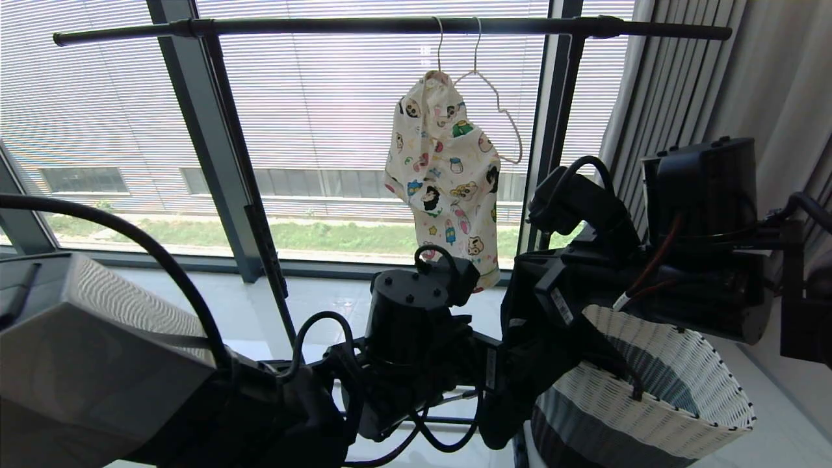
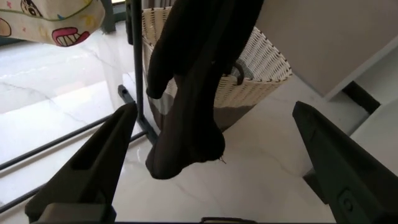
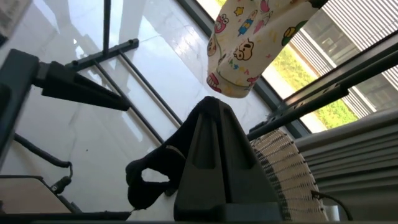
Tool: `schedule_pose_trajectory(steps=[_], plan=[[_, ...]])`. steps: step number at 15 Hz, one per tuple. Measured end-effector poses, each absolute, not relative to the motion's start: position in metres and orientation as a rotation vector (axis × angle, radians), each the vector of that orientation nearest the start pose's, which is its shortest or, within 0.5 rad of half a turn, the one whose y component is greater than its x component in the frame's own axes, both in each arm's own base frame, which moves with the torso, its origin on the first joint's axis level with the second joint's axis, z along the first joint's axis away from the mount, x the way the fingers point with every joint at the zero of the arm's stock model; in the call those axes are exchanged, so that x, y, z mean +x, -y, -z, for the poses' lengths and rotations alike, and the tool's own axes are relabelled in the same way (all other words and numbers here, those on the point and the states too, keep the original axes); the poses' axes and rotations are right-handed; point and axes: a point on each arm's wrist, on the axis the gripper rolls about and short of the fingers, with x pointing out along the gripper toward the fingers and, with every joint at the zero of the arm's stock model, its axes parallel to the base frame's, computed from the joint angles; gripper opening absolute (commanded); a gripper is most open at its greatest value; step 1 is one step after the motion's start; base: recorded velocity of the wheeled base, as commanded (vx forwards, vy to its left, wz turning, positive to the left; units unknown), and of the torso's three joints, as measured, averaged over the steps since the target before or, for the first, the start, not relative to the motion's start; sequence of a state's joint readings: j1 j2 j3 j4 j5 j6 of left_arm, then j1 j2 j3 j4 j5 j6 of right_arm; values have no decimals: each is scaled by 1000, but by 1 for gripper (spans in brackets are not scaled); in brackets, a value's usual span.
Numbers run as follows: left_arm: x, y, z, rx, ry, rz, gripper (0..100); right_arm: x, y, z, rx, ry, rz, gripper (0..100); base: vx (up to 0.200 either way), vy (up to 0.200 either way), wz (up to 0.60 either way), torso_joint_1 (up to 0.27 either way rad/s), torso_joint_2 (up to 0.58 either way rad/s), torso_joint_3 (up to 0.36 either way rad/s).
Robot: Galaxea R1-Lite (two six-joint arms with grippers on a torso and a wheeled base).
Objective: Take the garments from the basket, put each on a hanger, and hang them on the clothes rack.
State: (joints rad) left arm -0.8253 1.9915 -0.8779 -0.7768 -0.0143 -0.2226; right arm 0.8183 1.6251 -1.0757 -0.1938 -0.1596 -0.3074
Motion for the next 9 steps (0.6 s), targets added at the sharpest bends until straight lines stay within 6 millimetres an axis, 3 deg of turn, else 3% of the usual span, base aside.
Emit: schedule_pose_trajectory(steps=[3,6,9], plan=[[286,274,-97,-75,-404,721,100,204,-218,-240,-458,-207,-713,0,0,0,0,0,0,0],[284,267,-77,-51,-472,704,100,204,-218,-240,-440,-209,-715,0,0,0,0,0,0,0],[281,258,-70,-43,-502,681,100,202,-221,-240,-435,-206,-755,0,0,0,0,0,0,0]])
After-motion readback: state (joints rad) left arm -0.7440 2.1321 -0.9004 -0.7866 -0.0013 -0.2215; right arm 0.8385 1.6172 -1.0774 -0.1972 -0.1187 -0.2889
